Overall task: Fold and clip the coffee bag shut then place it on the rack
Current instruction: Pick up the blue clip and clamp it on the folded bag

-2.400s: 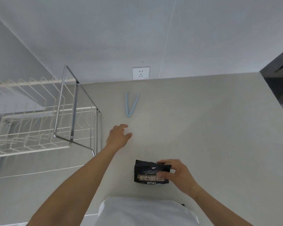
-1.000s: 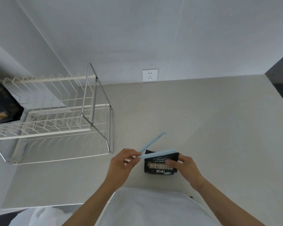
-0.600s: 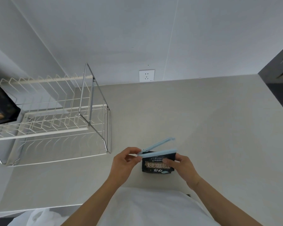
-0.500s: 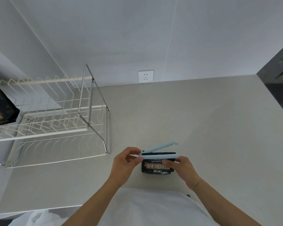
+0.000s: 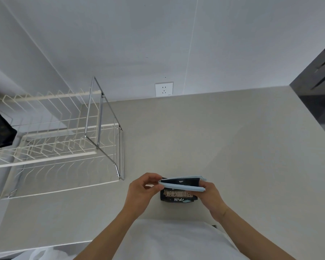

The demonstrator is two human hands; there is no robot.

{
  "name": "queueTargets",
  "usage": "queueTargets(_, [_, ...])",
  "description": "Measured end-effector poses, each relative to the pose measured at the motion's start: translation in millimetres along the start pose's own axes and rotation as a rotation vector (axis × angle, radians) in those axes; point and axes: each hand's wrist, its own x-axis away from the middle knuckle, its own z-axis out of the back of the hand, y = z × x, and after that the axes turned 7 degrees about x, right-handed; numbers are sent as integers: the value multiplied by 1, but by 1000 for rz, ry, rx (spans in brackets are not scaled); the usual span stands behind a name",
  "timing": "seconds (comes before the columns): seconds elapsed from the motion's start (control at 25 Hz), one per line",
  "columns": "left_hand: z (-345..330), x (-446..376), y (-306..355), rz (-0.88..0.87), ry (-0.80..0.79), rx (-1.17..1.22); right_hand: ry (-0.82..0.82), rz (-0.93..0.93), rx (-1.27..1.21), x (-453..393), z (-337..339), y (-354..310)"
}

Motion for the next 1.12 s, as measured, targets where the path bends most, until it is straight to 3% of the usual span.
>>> queueTargets(0.32, [-12, 5, 1, -7, 7, -1, 26, -21, -80, 2, 2, 4])
queueTargets(0.6, [-23, -4, 17, -113, -186, -309, 24, -17, -29, 6, -2, -1])
queueTargets(0.92, [-54, -30, 49, -212, -485, -831, 35, -45, -52, 6, -4, -8])
queueTargets(1.12, [-74, -36, 50, -229, -445, -881, 72, -95, -151, 6, -5, -3])
